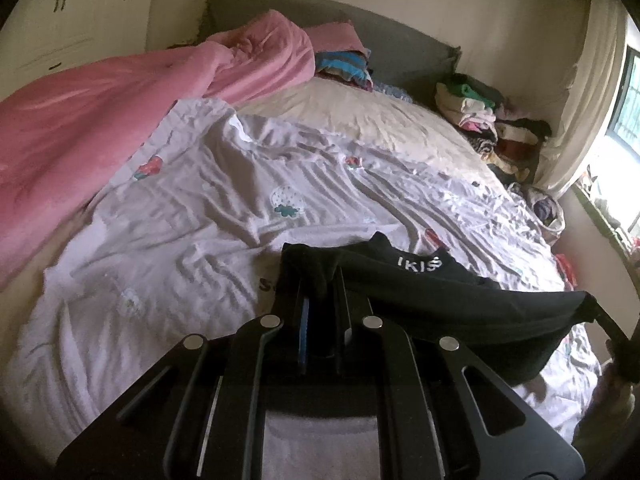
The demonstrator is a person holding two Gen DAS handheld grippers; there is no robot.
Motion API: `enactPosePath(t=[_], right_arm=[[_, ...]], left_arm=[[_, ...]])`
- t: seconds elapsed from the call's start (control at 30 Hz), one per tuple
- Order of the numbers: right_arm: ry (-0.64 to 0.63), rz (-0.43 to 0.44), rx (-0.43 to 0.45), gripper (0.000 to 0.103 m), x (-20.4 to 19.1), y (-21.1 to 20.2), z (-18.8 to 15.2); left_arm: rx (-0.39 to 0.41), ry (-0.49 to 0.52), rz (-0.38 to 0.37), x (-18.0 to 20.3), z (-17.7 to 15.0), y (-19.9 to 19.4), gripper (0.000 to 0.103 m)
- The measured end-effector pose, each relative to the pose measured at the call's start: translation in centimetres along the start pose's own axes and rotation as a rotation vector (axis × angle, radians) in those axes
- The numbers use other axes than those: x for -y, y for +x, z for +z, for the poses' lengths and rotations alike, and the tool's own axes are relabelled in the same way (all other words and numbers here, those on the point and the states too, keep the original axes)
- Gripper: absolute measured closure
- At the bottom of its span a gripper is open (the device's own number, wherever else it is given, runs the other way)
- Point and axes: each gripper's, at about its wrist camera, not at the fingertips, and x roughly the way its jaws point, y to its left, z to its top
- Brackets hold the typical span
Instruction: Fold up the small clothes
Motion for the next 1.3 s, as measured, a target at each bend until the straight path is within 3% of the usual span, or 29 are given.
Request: enactPosePath(t=[0.43,0.53,0.63,0.73,0.87,0.97,1.03,1.17,1.2,1.27,1.3], right_arm=[[0.029,-0.043,-0.112,0.095,1.4,6.7,-1.3],[0.03,-0.06,-0.13,0.095,1.6,8.0,-1.7],[0.026,-0.083,-0.138,0.088,1.6,8.7,-2.0],[0.02,-0.109,-0.126,0.072,1.7,8.6,-2.2],[0.022,-0.105,-0.101,0.067,1.7,7.6,-2.4],[0.003,-0.103,-0.081,0.066,1.3,6.6,-2.7],[-0.009,-0.094,-0.079,0.066,1.0,6.2,-2.9],[-0.045,-0.076,-0.101,0.069,-0.3,5.9,-3.7],[-0.061,-0.068,-0.113,0.073,-0.7,6.0,-4.0],[-0.108,-0.062,-0.141,0.08,-1.8,6.5,-4.6],[-0.139,-0.065,-0.16,0.081,-2.4,7.0,-5.0]], left_arm=[[-0.065,0.025,0.066,-0.3,-0.8,6.9,0.099],[-0.069,0.039,0.083,-0.3,-1.2,7.8,0.095],[-0.051,0.047,0.096,-0.4,-1.4,8.0,0.093],[-0.039,0.038,0.083,-0.5,-1.4,7.8,0.083],[0.001,0.055,0.07,-0.2,-1.3,6.8,0.071],[0.031,0.086,0.044,0.6,-1.4,5.8,0.054],[0.037,0.122,0.02,1.6,-1.7,5.3,0.052],[-0.008,0.175,-0.017,3.2,-2.9,5.8,0.053],[-0.031,0.192,-0.016,3.5,-3.3,6.2,0.057],[-0.07,0.237,-0.01,4.3,-4.3,7.1,0.091],[-0.104,0.257,-0.005,4.6,-4.9,8.0,0.096]])
